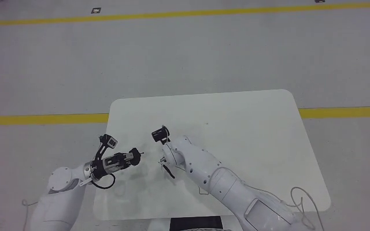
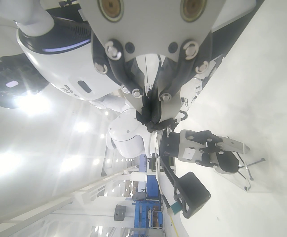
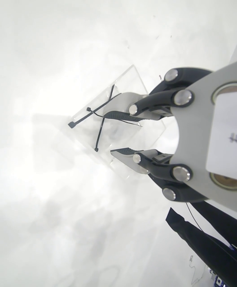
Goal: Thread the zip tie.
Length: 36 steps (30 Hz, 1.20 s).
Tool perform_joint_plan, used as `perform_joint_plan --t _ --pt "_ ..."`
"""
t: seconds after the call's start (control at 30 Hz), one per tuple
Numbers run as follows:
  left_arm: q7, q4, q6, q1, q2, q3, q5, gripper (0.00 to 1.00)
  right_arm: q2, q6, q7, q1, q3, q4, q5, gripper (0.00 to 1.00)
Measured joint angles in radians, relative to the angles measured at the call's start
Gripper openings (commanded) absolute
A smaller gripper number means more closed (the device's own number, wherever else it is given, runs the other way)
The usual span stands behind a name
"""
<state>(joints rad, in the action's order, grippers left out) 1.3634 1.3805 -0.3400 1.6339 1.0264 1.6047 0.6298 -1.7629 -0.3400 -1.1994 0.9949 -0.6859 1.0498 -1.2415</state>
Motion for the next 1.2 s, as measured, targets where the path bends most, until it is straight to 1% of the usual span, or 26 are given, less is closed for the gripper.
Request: perform_joint_plan --t 0.13,0.23,0.33,0.4,0.47,0.53,0.57,0.67,0.73,0.77,0.9,1.0,1.2 --pt "0.0 0.0 0.0 0.0 0.0 0.0 0.0 0.0 -0.013 0.0 -0.01 0.013 -0.02 -0.009 -0.04 0.25" --pt "0.0 0.0 0.0 0.0 0.0 0.0 0.0 0.0 -0.022 0.0 -0.013 0.018 -0.034 -0.018 -0.051 0.25" --pt "0.0 0.0 0.0 0.0 0.0 0.0 0.0 0.0 -0.031 0.0 -0.012 0.021 -0.044 -0.031 -0.061 0.22" --pt "0.0 0.0 0.0 0.0 0.0 0.0 0.0 0.0 -0.037 0.0 -0.01 0.022 -0.05 -0.04 -0.064 0.17" --pt "0.0 0.0 0.0 0.0 0.0 0.0 0.0 0.0 -0.042 0.0 -0.007 0.022 -0.055 -0.047 -0.064 0.09" --pt "0.0 0.0 0.0 0.0 0.0 0.0 0.0 0.0 -0.047 0.0 -0.001 0.022 -0.058 -0.05 -0.062 0.03" --pt "0.0 0.0 0.0 0.0 0.0 0.0 0.0 0.0 -0.049 0.0 0.003 0.023 -0.061 -0.051 -0.058 0.03" --pt "0.0 0.0 0.0 0.0 0.0 0.0 0.0 0.0 -0.053 0.0 0.006 0.02 -0.065 -0.051 -0.065 0.13" --pt "0.0 0.0 0.0 0.0 0.0 0.0 0.0 0.0 -0.054 0.0 0.001 0.019 -0.067 -0.052 -0.086 0.15" --pt "0.0 0.0 0.0 0.0 0.0 0.0 0.0 0.0 -0.056 0.0 -0.004 0.02 -0.07 -0.05 -0.096 0.18" --pt "0.0 0.0 0.0 0.0 0.0 0.0 0.0 0.0 -0.061 0.0 -0.015 0.025 -0.081 -0.051 -0.13 0.24" --pt "0.0 0.0 0.0 0.0 0.0 0.0 0.0 0.0 -0.068 0.0 -0.016 0.026 -0.088 -0.06 -0.147 0.27" --pt "0.0 0.0 0.0 0.0 0.0 0.0 0.0 0.0 -0.082 0.0 -0.016 0.019 -0.097 -0.09 -0.16 0.27"
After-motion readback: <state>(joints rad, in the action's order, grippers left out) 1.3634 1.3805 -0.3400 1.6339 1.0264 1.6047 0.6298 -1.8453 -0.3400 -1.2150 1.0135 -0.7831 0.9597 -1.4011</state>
